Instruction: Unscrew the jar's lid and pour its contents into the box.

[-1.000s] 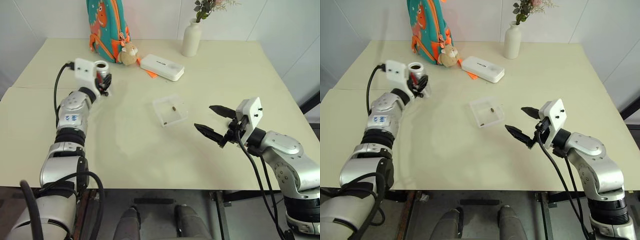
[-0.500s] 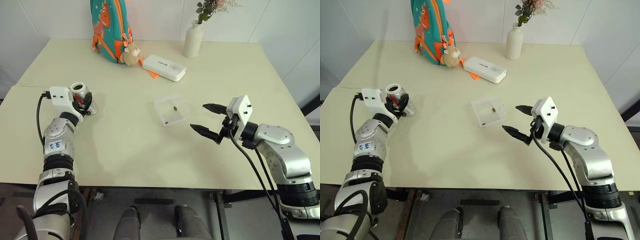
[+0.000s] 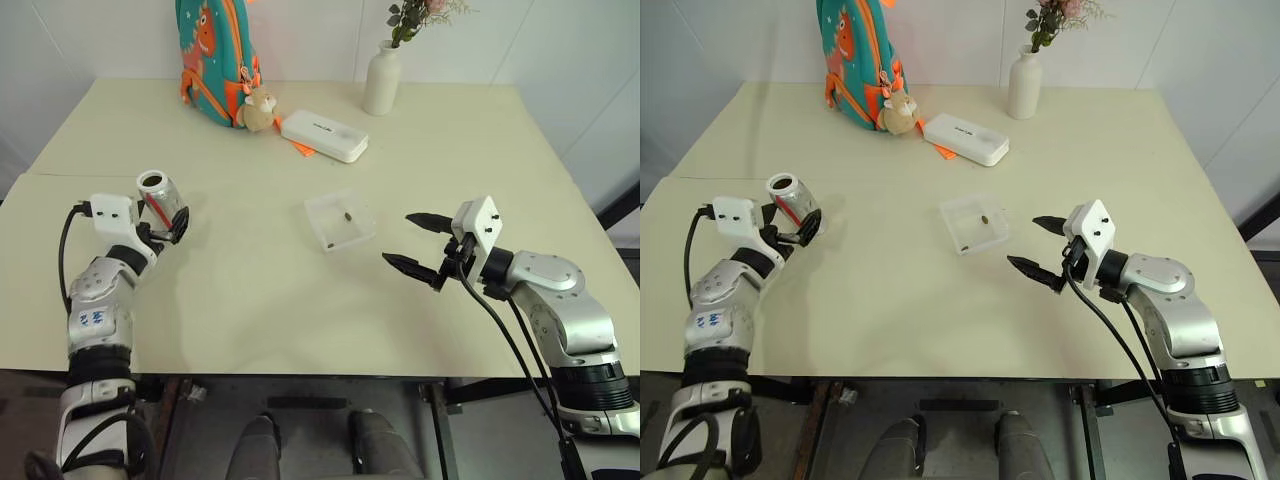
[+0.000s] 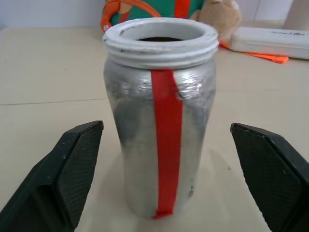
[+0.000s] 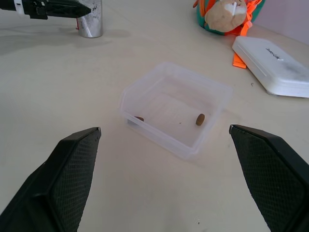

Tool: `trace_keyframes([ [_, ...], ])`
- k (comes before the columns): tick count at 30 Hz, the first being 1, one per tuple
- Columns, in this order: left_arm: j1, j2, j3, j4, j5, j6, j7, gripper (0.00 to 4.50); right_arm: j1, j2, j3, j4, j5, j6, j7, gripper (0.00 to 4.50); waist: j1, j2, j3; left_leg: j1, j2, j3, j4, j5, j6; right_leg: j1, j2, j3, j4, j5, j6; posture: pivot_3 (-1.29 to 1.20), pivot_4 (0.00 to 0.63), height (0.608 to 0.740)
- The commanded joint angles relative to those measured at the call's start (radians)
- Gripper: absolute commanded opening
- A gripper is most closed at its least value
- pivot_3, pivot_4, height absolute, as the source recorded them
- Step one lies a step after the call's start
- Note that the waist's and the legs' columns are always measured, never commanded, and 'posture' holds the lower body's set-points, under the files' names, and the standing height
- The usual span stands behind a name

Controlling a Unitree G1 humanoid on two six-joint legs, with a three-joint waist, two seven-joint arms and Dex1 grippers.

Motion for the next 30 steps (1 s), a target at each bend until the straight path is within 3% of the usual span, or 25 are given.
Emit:
trace_keyframes([
  [1,0.103,0.062,0.028,-0.209,-0.019,0.074,-0.034,4.47,-0.004,-0.012,-0.033,-0.032,0.018,-0.015,0.013,4.5,-0.003,0.0,0.0,0.0,0.0,0.0,0.0,0.0,0.0,0.0,0.0,0.0,0.0,0.0,0.0,0.0,0.15,0.74],
  [6,0.251,0.136,0.06,-0.338,0.001,0.154,-0.057,4.47,-0.007,-0.021,-0.04,-0.014,0.02,-0.018,0.04,4.5,-0.005,0.0,0.0,0.001,0.0,0.0,0.0,0.0,0.0,0.0,0.0,0.0,-0.001,0.001,-0.002,0.0,0.15,0.74],
  [10,0.387,0.198,0.085,-0.454,-0.042,0.089,-0.213,4.47,-0.019,-0.035,-0.046,0.0,0.035,-0.041,0.098,4.5,-0.016,-0.001,0.0,0.001,0.001,0.002,-0.001,0.001,0.001,0.001,-0.001,0.0,-0.005,0.0,-0.003,0.0,0.15,0.74],
  [14,0.398,0.246,0.06,-0.518,-0.095,-0.054,-0.427,4.47,-0.045,-0.061,-0.033,0.047,0.019,-0.14,0.196,4.5,-0.014,-0.001,0.0,0.0,0.001,0.002,-0.002,0.001,0.001,0.0,-0.001,0.0,-0.006,-0.004,-0.011,0.0,0.15,0.74],
  [19,0.369,0.319,0.038,-0.52,-0.139,-0.047,-0.569,4.47,-0.086,-0.089,-0.016,0.105,0.043,-0.132,0.307,4.5,-0.02,-0.001,0.0,0.0,0.001,0.004,-0.002,0.001,0.002,0.001,-0.001,0.001,-0.008,-0.005,-0.016,0.0,0.15,0.74],
  [30,0.314,0.334,0.063,-0.453,-0.148,-0.045,-0.605,4.47,-0.1,-0.101,-0.027,0.091,0.046,-0.07,0.323,4.5,-0.025,-0.001,0.0,0.001,0.004,0.008,-0.003,0.0,0.003,-0.002,0.0,0.002,-0.007,-0.003,-0.011,0.0,0.15,0.74],
])
